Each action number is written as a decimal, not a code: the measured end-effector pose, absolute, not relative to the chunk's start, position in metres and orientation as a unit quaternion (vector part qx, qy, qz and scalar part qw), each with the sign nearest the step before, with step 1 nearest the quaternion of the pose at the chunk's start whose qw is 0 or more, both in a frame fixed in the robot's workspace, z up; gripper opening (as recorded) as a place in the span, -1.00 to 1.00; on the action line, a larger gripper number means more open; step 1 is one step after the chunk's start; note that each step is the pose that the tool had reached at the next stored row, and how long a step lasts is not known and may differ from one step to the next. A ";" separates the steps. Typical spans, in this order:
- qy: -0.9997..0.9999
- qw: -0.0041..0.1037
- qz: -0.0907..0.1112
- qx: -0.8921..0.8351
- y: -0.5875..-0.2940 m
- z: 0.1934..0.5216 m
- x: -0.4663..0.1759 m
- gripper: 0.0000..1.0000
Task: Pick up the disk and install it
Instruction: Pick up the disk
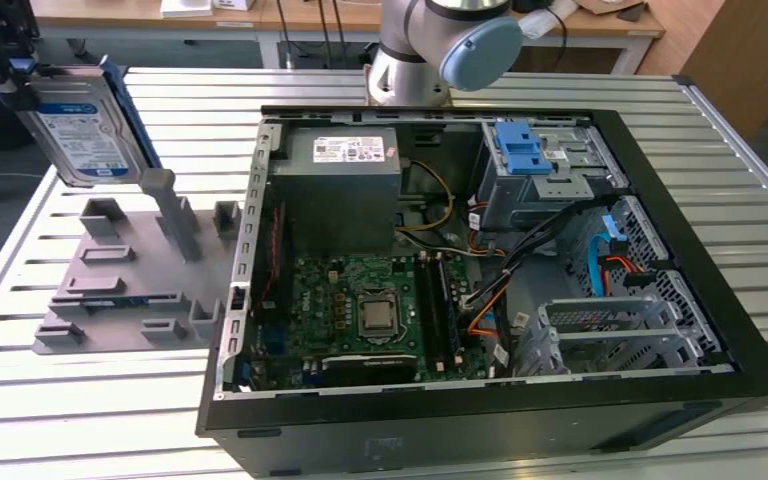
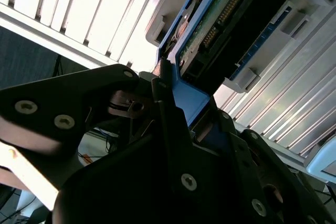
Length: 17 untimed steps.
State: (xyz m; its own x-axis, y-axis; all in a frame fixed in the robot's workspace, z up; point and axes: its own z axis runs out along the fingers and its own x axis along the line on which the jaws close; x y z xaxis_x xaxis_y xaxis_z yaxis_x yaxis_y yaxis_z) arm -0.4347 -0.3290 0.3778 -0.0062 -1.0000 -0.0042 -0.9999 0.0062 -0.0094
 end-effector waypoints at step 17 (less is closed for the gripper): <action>0.709 0.005 -0.002 -0.705 -0.329 0.392 -0.435 -0.27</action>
State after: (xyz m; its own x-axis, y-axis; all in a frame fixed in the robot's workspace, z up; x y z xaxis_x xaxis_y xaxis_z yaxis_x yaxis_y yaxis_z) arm -0.4347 -0.3290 0.3925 -0.0062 -1.0000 -0.0042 -0.9999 0.0062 -0.0093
